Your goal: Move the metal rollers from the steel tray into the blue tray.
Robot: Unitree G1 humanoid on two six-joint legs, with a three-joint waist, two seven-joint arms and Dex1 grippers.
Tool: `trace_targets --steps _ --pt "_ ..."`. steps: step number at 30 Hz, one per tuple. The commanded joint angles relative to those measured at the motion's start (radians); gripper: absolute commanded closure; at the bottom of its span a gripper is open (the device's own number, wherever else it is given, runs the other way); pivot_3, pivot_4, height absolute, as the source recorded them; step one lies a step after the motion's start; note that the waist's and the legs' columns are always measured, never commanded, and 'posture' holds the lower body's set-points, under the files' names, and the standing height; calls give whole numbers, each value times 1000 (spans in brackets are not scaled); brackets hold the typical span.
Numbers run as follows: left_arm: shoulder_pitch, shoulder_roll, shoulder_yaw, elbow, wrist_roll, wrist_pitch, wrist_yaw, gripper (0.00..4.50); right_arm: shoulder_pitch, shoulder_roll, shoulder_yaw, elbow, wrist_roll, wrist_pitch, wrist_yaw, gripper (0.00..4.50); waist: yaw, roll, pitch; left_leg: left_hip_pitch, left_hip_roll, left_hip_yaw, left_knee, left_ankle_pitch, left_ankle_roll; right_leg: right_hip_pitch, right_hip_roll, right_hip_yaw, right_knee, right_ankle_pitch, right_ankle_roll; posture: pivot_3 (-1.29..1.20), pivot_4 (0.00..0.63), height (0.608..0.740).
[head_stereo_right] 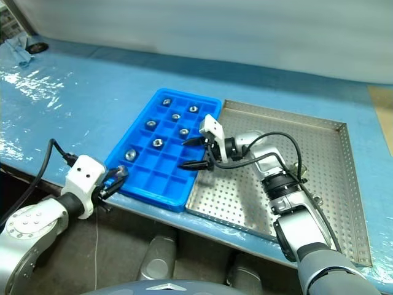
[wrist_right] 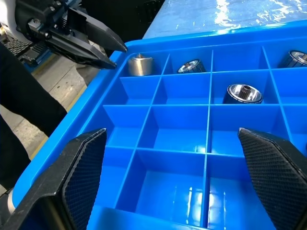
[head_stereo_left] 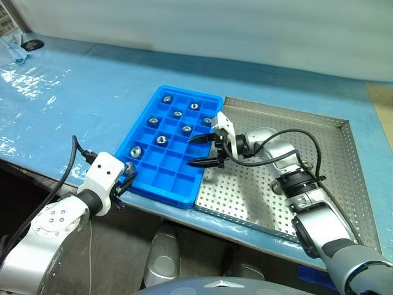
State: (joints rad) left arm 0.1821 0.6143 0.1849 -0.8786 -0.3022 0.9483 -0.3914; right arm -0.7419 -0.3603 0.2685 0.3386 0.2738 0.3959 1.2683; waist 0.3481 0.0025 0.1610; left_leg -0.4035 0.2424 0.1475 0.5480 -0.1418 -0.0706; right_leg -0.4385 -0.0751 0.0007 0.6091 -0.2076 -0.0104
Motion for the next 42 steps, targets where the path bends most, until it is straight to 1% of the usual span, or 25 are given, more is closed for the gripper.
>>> trace_targets --steps 1,6,20,26,35,42 --pt "-17 -2 -7 -6 12 -29 9 2886 -7 -8 -17 -42 7 -3 0 0 1 0 0 0 0 0 0 0 0 0 0 0 0 0 0 575 150 740" --pt "-56 0 -39 18 14 -39 10 2886 1 -12 -23 -55 11 3 -11 0 -1 0 0 0 0 0 1 0 0 0 0 0 2 0 0 545 150 740" --pt "-101 -2 -49 33 10 -13 20 2886 14 -13 -27 -72 13 8 -30 0 -2 0 0 0 0 -1 9 0 0 0 0 1 10 0 0 520 150 740" --pt "-118 -14 -13 35 23 80 83 2886 12 -10 -26 -69 11 7 -35 0 -3 0 0 0 1 -1 11 0 0 -1 0 2 12 0 0 520 150 740" --pt "-164 -18 15 46 16 176 109 2886 11 -2 -20 -60 5 3 -41 0 -2 0 0 0 1 -1 12 0 0 -1 0 1 13 0 0 527 150 740" --pt "-188 -26 -16 107 44 232 152 2886 22 -3 -22 -72 6 7 -54 0 -3 0 0 0 1 -2 13 0 0 -1 0 1 13 0 0 511 150 740"
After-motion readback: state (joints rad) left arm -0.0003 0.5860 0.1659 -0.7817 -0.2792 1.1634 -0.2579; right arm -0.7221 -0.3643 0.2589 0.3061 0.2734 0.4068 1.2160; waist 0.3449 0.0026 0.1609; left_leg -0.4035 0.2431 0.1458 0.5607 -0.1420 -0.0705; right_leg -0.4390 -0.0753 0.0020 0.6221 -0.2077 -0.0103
